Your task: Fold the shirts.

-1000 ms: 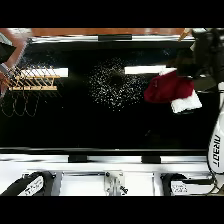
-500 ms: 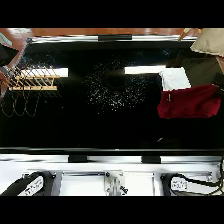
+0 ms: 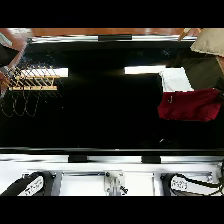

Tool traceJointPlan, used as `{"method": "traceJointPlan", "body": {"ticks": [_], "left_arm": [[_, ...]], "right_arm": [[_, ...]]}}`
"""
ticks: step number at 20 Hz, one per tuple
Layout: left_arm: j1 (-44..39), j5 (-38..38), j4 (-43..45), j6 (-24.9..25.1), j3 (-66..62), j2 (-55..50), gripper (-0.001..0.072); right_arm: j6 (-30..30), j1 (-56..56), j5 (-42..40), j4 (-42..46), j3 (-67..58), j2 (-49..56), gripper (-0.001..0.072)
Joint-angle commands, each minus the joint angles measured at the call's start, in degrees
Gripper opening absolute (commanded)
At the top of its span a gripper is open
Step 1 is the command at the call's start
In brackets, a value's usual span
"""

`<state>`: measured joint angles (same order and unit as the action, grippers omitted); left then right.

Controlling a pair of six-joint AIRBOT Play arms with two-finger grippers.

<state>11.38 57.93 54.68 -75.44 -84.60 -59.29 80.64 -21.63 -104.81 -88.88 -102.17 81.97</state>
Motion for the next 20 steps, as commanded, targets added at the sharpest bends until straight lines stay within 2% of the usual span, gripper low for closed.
{"method": "traceJointPlan", "body": {"ticks": [1,5,8,11,13,16,18,20], "left_arm": [[0.02,0.20,0.00,0.02,0.02,-0.02,0.0031],[0.02,0.31,0.02,0.00,0.02,-0.04,0.0031],[0.02,1.18,0.02,0.02,0.02,-0.09,0.0031],[0.02,1.20,0.02,0.02,0.02,-0.13,0.0031],[0.02,1.20,0.02,0.00,0.02,-0.13,0.0031],[0.02,1.25,0.02,0.00,0.02,-0.13,0.0031],[0.02,1.25,0.02,0.02,0.02,-0.13,0.0031],[0.04,1.22,0.04,0.04,0.00,-0.11,0.0031]], "right_arm": [[0.61,0.07,0.00,-1.46,0.15,-0.07,0.0096],[0.66,0.09,0.00,-1.99,0.15,-0.07,0.0096],[2.23,1.05,0.92,-6.64,0.15,-0.07,0.0096],[4.81,8.26,5.16,-10.93,0.09,-0.07,0.0096],[6.51,16.22,11.43,-16.63,0.09,-0.07,0.0096],[8.00,30.34,26.10,-23.63,-0.63,-0.07,0.0095],[8.70,39.30,36.89,-25.05,-1.77,-0.02,0.0095],[8.66,45.51,43.74,-25.31,-2.54,0.72,0.0094]]}}
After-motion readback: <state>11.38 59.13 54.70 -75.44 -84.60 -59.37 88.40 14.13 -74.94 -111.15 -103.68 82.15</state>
